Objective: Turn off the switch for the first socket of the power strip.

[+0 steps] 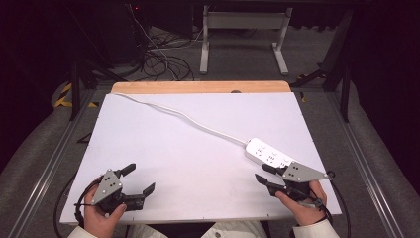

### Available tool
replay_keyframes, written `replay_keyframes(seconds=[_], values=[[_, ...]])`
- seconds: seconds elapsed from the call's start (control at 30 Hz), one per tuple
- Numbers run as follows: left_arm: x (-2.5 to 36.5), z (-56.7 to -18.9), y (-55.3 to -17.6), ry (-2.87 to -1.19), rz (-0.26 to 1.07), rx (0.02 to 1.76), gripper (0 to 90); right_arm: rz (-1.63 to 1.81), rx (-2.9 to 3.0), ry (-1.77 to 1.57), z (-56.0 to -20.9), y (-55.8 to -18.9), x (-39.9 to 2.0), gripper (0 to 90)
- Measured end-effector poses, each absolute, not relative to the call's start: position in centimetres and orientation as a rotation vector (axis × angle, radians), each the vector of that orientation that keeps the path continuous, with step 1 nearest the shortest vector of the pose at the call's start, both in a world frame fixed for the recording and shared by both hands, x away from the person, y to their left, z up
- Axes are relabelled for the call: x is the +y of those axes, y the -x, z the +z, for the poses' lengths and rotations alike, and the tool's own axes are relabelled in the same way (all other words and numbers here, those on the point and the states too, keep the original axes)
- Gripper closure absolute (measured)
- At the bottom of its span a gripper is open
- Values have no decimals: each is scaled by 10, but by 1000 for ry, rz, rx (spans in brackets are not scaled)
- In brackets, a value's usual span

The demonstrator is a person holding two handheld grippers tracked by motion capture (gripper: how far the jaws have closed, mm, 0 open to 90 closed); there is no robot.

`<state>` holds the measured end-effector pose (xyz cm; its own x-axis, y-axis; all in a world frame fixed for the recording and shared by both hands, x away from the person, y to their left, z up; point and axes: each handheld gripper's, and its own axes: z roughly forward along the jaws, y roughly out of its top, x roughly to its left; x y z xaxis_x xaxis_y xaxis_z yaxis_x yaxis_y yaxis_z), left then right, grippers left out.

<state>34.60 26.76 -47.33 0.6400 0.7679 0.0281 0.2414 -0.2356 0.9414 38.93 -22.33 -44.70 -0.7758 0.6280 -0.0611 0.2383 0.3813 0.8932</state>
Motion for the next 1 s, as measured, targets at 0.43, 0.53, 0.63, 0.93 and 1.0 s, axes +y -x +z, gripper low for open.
replay_keyframes(seconds=[0.43,0.53,0.63,0.93,1.0], values=[[268,-473,-345,-1790,614,817,102,1325,2277,-795,-425,-406,-220,692],[267,-474,-345,-1787,610,823,102,1337,2275,-796,-422,-410,-219,693],[268,-473,-345,-1795,614,824,103,1339,2271,-800,-420,-414,-218,691],[268,-474,-345,-1805,612,838,108,1320,2268,-810,-413,-426,-218,686],[268,-474,-346,-1811,615,833,108,1318,2264,-812,-412,-428,-218,683]])
